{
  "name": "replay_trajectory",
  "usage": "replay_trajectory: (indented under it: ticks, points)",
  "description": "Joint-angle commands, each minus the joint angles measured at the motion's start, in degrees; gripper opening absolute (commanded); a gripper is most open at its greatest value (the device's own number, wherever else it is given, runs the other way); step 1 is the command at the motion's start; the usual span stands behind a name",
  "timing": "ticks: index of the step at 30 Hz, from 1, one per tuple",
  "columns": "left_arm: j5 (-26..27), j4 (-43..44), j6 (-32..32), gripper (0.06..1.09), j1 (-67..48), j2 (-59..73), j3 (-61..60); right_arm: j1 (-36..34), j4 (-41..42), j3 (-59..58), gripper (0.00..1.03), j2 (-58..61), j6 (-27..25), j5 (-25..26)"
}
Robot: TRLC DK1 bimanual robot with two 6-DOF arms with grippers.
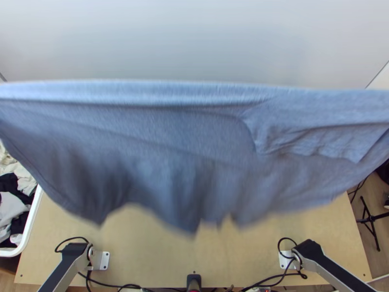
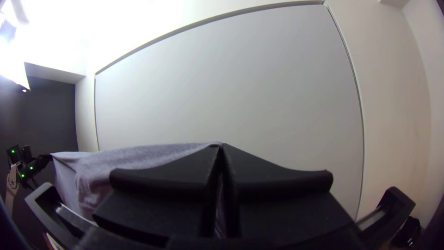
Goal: Fold the t-shirt
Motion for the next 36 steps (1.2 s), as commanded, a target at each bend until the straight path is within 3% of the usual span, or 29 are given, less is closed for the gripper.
replay_trajectory:
  ticks: [1, 5, 11, 14, 18, 29, 36]
  points:
    - [2.5, -7.9, -2.9, 0.09, -0.6, -4.0, -6.6, -0.3, -1.2, -10.9, 0.03, -4.6, 1.1, -0.1]
    - [7.6, -10.9, -4.3, 0.09, -0.8, -8.8, -19.4, -0.5, -0.8, -23.3, 0.03, -6.3, 5.0, -0.2]
    - [12.9, -13.6, -4.9, 0.09, -1.2, -14.9, -43.6, -1.5, 0.7, -51.8, 0.03, -9.2, 10.7, -2.4]
    - [14.1, -12.1, -3.4, 0.09, -1.8, -16.1, -54.1, -1.6, 6.3, -65.2, 0.03, -9.9, 12.1, -3.6]
    - [14.6, -2.8, 0.1, 0.09, -2.4, -13.6, -63.0, -2.4, 17.0, -75.0, 0.03, -8.4, 12.0, -5.6]
    - [14.3, 17.7, 3.1, 0.09, -1.8, 10.1, -61.7, -6.2, 33.9, -75.4, 0.03, 7.5, 12.1, -6.0]
    - [13.8, 23.3, 2.0, 0.09, -1.0, 29.7, -53.8, -9.2, 36.9, -68.8, 0.03, 22.8, 13.0, -6.0]
